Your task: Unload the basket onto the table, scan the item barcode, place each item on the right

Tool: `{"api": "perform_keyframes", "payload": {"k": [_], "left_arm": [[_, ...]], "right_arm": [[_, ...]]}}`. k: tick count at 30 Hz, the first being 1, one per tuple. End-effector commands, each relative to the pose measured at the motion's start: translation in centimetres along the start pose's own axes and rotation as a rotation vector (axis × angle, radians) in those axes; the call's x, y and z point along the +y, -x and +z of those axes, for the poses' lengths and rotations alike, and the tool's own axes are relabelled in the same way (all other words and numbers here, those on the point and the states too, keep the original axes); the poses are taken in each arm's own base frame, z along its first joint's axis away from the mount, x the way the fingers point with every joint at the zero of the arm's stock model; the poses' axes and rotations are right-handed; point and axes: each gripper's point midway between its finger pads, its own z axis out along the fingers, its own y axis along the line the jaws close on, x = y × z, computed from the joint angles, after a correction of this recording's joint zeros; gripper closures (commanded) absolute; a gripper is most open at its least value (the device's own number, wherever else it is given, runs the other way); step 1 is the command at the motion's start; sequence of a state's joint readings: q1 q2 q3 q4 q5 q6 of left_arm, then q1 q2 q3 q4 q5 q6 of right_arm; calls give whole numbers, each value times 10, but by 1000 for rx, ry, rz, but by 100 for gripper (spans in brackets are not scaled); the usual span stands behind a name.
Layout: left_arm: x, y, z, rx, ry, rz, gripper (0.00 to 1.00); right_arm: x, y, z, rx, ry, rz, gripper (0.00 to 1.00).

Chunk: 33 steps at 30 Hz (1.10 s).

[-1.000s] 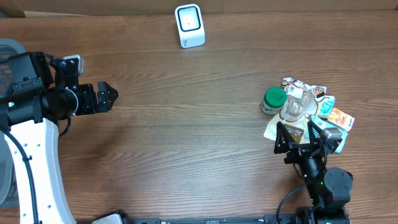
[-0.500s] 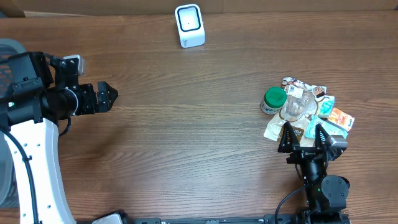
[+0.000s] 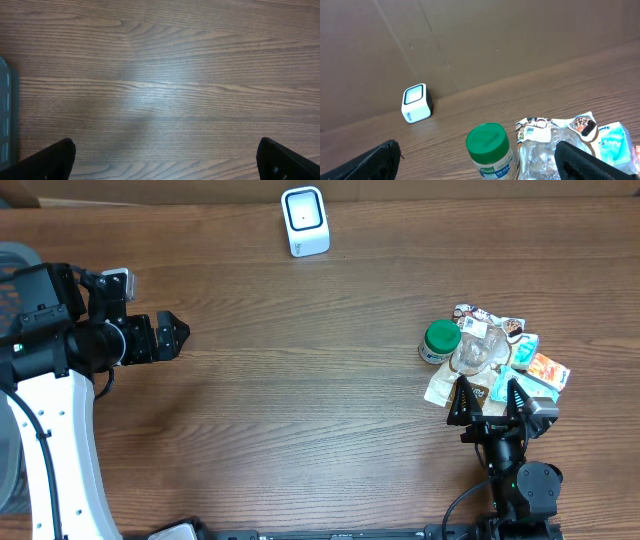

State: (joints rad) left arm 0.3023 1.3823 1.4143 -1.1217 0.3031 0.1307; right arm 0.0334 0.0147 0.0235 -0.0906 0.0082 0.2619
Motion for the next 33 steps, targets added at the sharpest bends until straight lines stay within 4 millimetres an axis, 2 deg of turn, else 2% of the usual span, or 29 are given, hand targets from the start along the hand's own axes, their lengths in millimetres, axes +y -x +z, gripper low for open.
{"api": "perform_keyframes", "payload": {"k": [1, 12, 15, 20, 24, 26, 29, 32, 33], "left_arm": [[-2, 2, -2, -7, -2, 20, 0], [-2, 2, -2, -7, -1, 20, 0], [-5, 3, -9, -28, -1, 31, 0], [-46, 3, -64, -198, -22, 150, 1], [-76, -6, -104, -316, -53, 238, 0], [-89, -15, -134, -408, -64, 283, 0], [-97, -29, -165, -505, -61, 310, 0], [-100, -40, -184, -566, -57, 326, 0], [-101, -51, -190, -571, -57, 327, 0]], "right_arm": [[-4, -1, 0, -11, -15, -5, 0], [-4, -1, 0, -11, -15, -5, 0], [-4, -1, 0, -11, -15, -5, 0], [-4, -1, 0, -10, -15, -5, 0], [-4, -1, 0, -11, -15, -5, 0], [-4, -1, 0, -11, -15, -5, 0], [-4, -1, 0, -11, -15, -5, 0], [-4, -1, 0, -11, -15, -5, 0], [-4, -1, 0, -11, -15, -5, 0]]}}
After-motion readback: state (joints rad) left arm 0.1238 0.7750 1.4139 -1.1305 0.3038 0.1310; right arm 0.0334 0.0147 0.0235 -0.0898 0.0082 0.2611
